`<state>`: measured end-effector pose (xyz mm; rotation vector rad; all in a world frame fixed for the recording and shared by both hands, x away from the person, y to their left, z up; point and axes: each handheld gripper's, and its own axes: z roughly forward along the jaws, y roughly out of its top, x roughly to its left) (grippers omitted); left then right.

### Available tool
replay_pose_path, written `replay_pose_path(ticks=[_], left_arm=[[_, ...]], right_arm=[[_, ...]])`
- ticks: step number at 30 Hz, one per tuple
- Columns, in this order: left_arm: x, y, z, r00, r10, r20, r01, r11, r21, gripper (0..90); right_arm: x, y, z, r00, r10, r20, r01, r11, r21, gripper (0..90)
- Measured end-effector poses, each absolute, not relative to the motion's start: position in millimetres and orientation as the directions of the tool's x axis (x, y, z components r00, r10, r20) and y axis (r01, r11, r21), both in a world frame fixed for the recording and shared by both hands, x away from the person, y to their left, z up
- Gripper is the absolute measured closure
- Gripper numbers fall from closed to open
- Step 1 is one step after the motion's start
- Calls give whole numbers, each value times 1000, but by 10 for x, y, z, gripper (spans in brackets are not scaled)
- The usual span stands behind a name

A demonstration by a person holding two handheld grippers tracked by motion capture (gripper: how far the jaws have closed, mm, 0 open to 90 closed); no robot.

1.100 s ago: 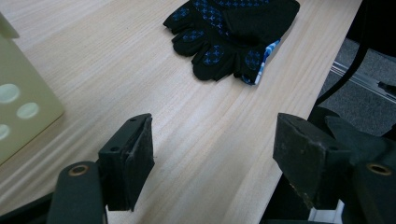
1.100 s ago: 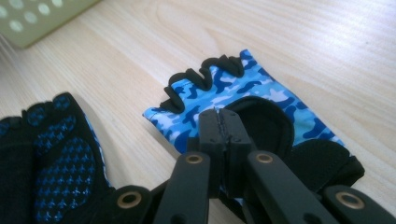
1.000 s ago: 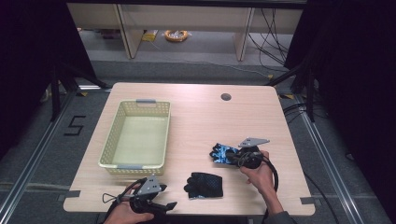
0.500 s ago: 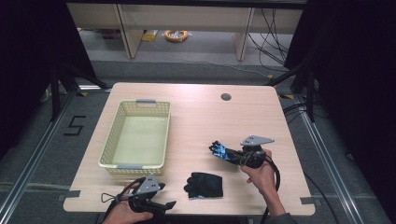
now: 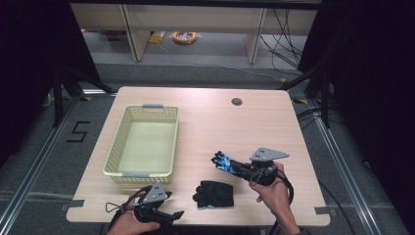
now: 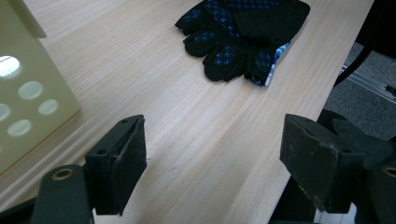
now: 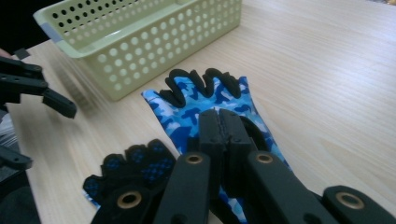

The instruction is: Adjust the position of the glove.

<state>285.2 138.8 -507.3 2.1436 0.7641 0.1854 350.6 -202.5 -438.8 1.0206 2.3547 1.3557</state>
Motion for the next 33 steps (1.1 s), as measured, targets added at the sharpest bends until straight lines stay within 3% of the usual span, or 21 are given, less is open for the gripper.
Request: replay_pose_path(ticks=[11,33], left_arm=[[2865,1416,-5059,802,584,-122,460,-474,751,221],[2861,1398,-5076,801,582,-138,468,-466,751,220]], right_arm=[[3299,-1878,-4387,-750,643,152,461,344,818,892],[3078,-1704,-4550,-806,585,94,416,446,792,891]])
